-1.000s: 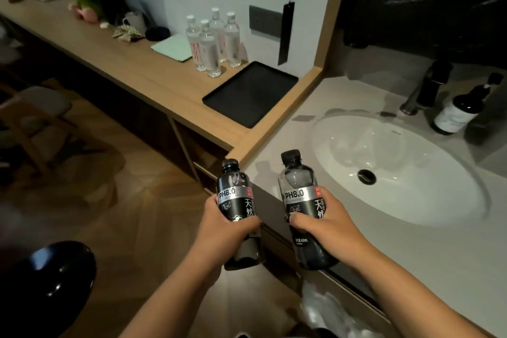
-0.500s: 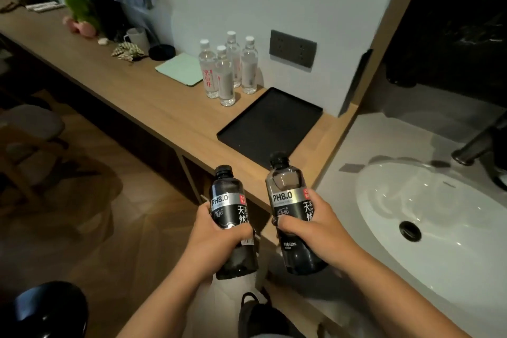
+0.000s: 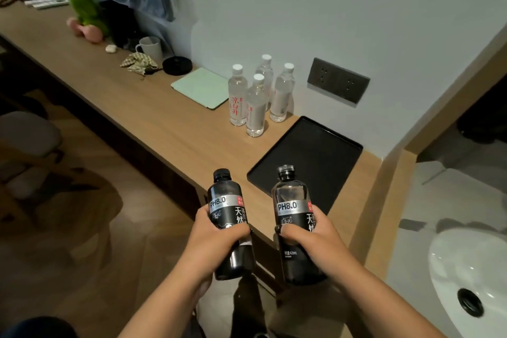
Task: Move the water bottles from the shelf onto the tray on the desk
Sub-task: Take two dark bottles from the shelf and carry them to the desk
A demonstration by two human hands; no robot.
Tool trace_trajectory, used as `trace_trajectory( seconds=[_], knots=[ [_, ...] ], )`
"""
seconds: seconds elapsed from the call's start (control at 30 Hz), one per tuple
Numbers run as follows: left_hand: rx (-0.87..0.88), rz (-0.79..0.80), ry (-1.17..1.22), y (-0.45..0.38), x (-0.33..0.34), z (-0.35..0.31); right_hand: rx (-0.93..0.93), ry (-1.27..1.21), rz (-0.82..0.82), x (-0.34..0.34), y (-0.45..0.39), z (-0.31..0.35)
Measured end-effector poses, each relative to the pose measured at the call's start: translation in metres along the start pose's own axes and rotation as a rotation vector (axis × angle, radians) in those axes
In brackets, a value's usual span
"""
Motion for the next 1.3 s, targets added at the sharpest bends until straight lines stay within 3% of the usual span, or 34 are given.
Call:
trace_trajectory(
  seconds=[0.23, 0.4, 0.73, 1.07, 1.3],
  knots=[
    [0.013, 0.137, -0.144, -0.076, -0.080, -0.027, 0.078, -0.229, -0.098, 0.074, -0.039, 0.037],
    [0.069, 0.151, -0.186, -0.129, -0.117, -0.047, 0.101, -0.333, -0.138, 0.116, -0.062, 0.057],
    [0.099, 0.168, -0.233, -0.230, -0.107, -0.065, 0.160, -0.374, -0.285, 0.100, -0.138, 0.099],
    [0.119, 0.125, -0.252, -0.323, -0.079, -0.065, 0.056, -0.099, -0.355, 0.079, -0.201, 0.160],
    [0.292, 0.348, -0.492, -0.383, -0.061, -0.074, 0.051, -0.009, -0.512, 0.094, -0.243, 0.182]
  ],
)
Point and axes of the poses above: each hand's wrist, its own y-axis away from the middle knuckle, its own x-axis out of the palm, z = x × y, the point moved 4 cm from there along -y, towards the middle knuckle, and after that the axes turned 14 degrees about x, right-handed, at the moved point
